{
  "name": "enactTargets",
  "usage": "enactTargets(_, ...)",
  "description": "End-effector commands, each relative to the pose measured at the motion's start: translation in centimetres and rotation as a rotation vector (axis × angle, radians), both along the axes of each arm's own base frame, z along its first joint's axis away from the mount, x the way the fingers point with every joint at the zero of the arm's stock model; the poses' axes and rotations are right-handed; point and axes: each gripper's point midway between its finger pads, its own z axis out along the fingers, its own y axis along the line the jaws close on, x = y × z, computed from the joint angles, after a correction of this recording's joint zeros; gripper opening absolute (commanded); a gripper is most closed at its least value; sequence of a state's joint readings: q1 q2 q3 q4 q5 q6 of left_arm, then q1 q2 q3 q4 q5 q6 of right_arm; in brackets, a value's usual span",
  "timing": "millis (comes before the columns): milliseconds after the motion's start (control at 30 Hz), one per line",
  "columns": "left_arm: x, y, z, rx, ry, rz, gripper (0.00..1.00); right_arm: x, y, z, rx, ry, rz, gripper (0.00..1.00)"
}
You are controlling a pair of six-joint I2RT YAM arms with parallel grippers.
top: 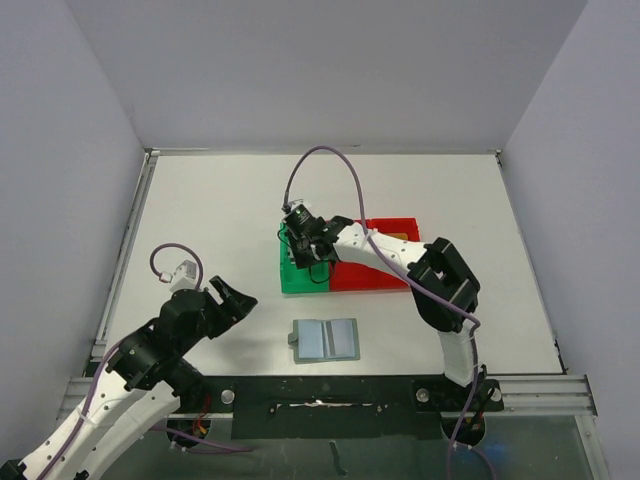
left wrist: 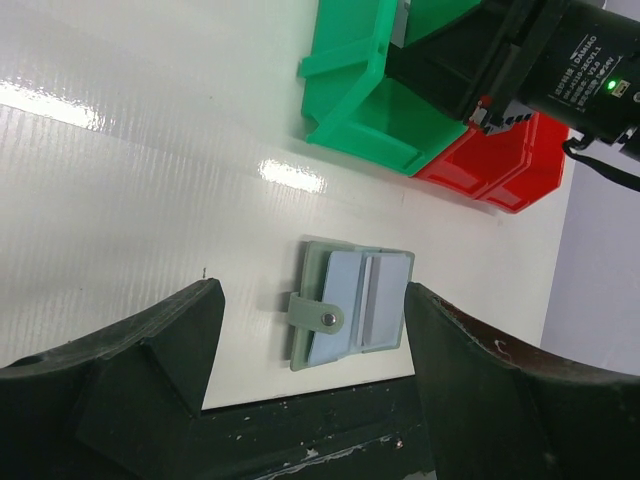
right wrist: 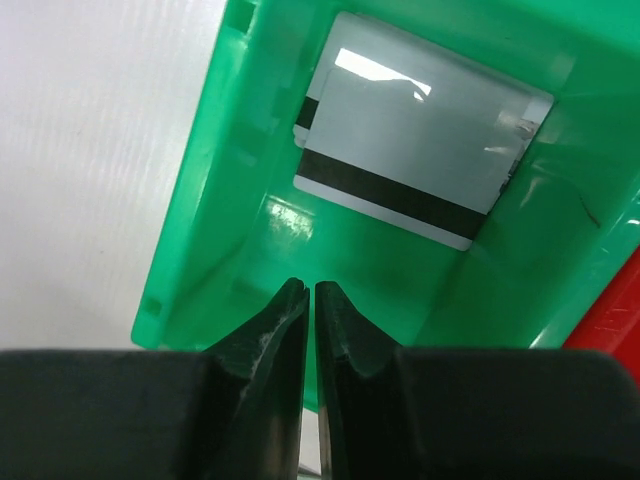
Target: Take the credit cards out of the card holder
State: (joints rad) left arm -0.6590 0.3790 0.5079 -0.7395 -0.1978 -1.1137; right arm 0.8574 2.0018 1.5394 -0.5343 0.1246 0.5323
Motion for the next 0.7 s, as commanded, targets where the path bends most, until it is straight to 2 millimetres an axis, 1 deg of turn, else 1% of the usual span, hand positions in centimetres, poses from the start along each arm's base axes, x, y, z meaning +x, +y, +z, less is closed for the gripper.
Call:
enactTargets(0,0.3,0.3,2.2,-0.025,-0.044,0.024,0.73,2.7,-0.5,2.6,-0.020,-0.083,-0.105,0.10)
enactTargets(200,0.4,0.3,2.4,-0.026,-0.054,0.020,0.73,3.1,0.0,0.7,-0.068,-0.052,-0.104,0.10)
enactTargets(433,0.4,0.5,2.6,-0.016,-0.058,0.024,0.73,3.0,0.2,-0.3,-0.078,-0.035,-0.108,0.10)
enactTargets(667,0.3,0.5,2.7,-0.022,-0.064,0.024,0.73,3.1,0.2,-1.7,-0.103,-0.022,-0.121,0.11)
